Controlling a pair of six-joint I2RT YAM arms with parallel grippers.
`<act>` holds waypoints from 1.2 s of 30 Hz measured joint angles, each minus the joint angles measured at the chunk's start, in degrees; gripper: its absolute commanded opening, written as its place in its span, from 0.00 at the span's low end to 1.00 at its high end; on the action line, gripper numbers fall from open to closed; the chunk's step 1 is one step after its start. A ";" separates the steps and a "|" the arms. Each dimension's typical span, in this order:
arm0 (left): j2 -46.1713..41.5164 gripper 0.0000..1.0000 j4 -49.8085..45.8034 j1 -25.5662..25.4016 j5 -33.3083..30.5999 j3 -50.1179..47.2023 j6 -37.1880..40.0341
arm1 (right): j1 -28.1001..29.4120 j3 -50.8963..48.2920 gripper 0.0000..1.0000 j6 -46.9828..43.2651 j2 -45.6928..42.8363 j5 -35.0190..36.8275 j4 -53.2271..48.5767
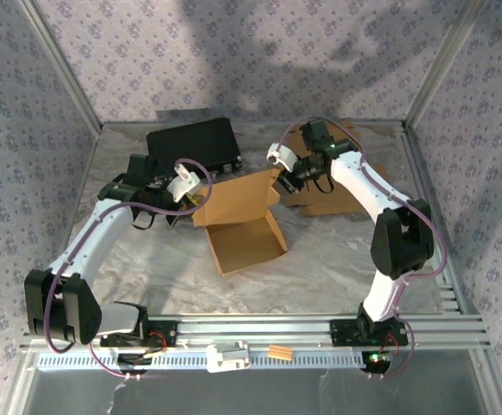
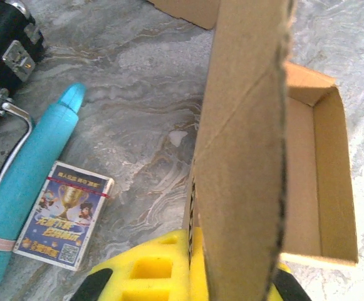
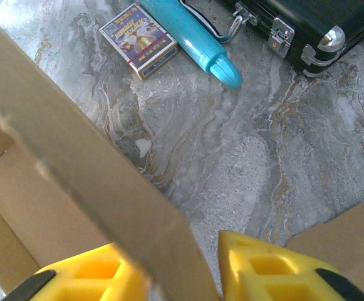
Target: Fold the paper box
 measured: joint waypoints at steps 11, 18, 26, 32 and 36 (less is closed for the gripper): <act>0.42 0.00 4.61 0.09 -3.78 0.00 -5.11 | 1.38 0.04 0.00 3.69 0.00 2.60 0.96; 2.16 0.00 10.34 -0.96 -11.85 0.00 -20.70 | 5.07 3.43 0.00 13.73 0.76 11.41 1.44; 8.17 0.00 14.45 -7.48 -23.17 1.31 -41.11 | 9.46 1.64 0.00 36.57 -0.46 27.50 1.86; 11.67 0.00 16.39 -11.13 -26.88 4.94 -52.94 | 11.37 -0.76 0.00 51.41 -3.48 35.01 1.66; 15.87 0.00 16.35 -12.59 -30.69 10.32 -57.37 | 13.18 -0.79 0.00 56.72 -4.09 39.54 1.42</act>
